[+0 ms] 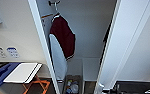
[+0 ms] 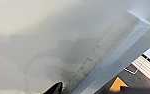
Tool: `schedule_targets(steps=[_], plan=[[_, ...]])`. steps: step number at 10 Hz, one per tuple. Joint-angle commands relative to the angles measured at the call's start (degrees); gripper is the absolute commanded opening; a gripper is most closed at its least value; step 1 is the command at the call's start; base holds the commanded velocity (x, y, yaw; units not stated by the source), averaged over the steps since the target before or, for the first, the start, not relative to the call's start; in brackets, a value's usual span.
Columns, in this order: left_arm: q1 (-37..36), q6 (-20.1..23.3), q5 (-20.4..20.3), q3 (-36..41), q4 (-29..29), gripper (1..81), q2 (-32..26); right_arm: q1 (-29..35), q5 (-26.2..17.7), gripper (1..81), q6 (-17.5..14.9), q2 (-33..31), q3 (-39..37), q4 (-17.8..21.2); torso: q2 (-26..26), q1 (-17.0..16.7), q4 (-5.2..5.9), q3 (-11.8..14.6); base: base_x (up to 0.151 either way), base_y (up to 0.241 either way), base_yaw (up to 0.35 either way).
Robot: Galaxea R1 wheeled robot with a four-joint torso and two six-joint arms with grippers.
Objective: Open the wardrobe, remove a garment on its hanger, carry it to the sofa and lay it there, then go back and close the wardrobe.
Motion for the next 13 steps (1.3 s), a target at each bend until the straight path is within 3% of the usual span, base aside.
schedule_targets(steps=[1, 7, 9, 12, 13], plan=[[3.15, -0.44, -4.87, 11.82, 2.1, 81.1, -3.96, -1.79, -5.36, 81.1, 1.51, -6.14, 12.39, -4.22, 0.0, 0.0, 0.0, 0.02, 0.0, 0.0, 0.0], [16.95, -0.44, -15.17, 4.88, 7.11, 81.1, -9.68, -12.59, 1.84, 81.1, 1.6, -22.49, 13.81, -6.33, -0.04, -0.11, 0.0, 0.09, 0.0, 0.0, 0.0], [24.59, -0.78, -23.68, -3.61, 7.11, 81.1, -10.04, -19.18, 9.39, 81.1, 1.68, -26.81, 10.92, -6.25, -0.06, -0.11, 0.0, 0.11, 0.0, 0.0, 0.0], [32.87, -1.14, -31.88, -16.57, 7.11, 81.1, -7.14, -26.22, 14.68, 81.1, 2.3, -28.4, 5.9, -6.25, -0.11, -0.15, 0.0, 0.19, 0.0, 0.0, 0.0], [34.28, -1.4, -32.58, -21.11, 6.51, 81.1, -4.61, -28.16, 16.61, 81.1, 2.65, -28.93, 2.76, -5.99, -0.13, -0.15, 0.0, 0.19, 0.0, 0.0, 0.0]])
